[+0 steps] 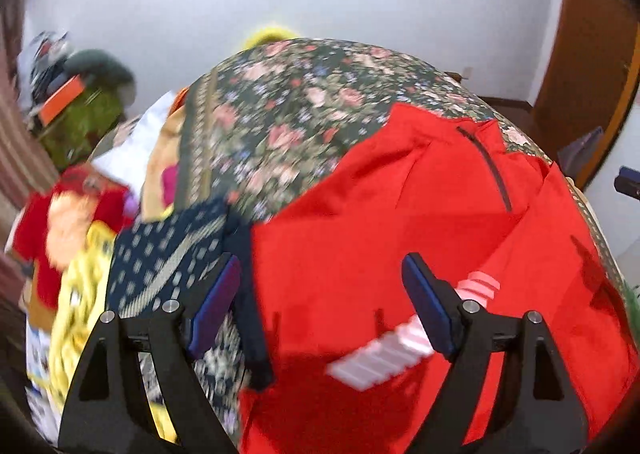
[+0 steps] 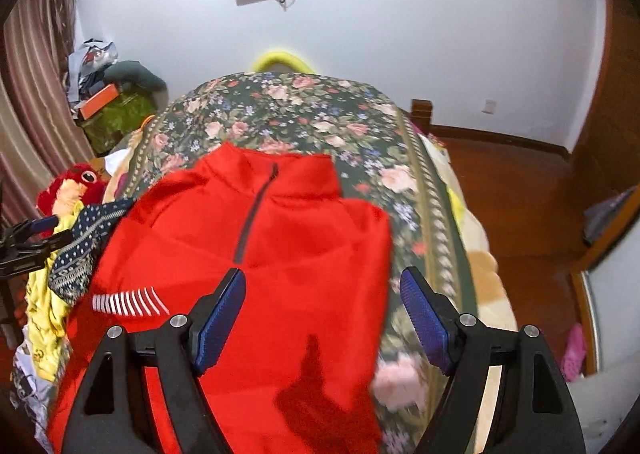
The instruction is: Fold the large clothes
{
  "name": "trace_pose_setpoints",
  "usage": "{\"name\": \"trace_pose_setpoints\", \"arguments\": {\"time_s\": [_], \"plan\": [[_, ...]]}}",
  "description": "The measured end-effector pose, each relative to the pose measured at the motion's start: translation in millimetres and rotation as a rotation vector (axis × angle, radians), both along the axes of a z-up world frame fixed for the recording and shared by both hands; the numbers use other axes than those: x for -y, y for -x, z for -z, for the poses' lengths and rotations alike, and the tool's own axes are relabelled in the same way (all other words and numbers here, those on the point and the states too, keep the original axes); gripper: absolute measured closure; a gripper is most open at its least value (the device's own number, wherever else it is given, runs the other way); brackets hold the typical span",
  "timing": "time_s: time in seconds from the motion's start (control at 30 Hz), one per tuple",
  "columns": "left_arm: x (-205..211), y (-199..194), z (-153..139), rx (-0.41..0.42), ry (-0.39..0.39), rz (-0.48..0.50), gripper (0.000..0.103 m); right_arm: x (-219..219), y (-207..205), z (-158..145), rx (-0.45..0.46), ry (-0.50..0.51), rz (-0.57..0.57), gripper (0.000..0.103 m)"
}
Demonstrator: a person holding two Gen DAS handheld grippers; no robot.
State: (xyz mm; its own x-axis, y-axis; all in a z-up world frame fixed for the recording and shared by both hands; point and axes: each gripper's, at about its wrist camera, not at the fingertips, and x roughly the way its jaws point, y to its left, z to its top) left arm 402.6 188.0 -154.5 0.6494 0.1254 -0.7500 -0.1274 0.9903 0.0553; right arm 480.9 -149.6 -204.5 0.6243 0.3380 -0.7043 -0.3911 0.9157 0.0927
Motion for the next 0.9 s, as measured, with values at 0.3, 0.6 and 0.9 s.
{"name": "trace_pose_setpoints", "arguments": {"time_s": [0.3, 0.6, 0.9], "plan": [[17.0, -105.3, 21.6, -0.033, 0.020, 0.084, 0.020, -41.1, -95.5, 40.2, -0.091, -0.043, -0.043, 0.025], [27.4, -193.3, 48.7, -0.051, 0.159, 0.091, 0.020, -66.6, -198.0, 103.2, -0.323, -0.175, 0.004, 0.025], [38.4, -226.8, 84.1, -0.091, 0.281, 0.081, 0.060, -82.9, -221.6, 124.3, -0.318, -0.174, -0.008, 0.074]]}}
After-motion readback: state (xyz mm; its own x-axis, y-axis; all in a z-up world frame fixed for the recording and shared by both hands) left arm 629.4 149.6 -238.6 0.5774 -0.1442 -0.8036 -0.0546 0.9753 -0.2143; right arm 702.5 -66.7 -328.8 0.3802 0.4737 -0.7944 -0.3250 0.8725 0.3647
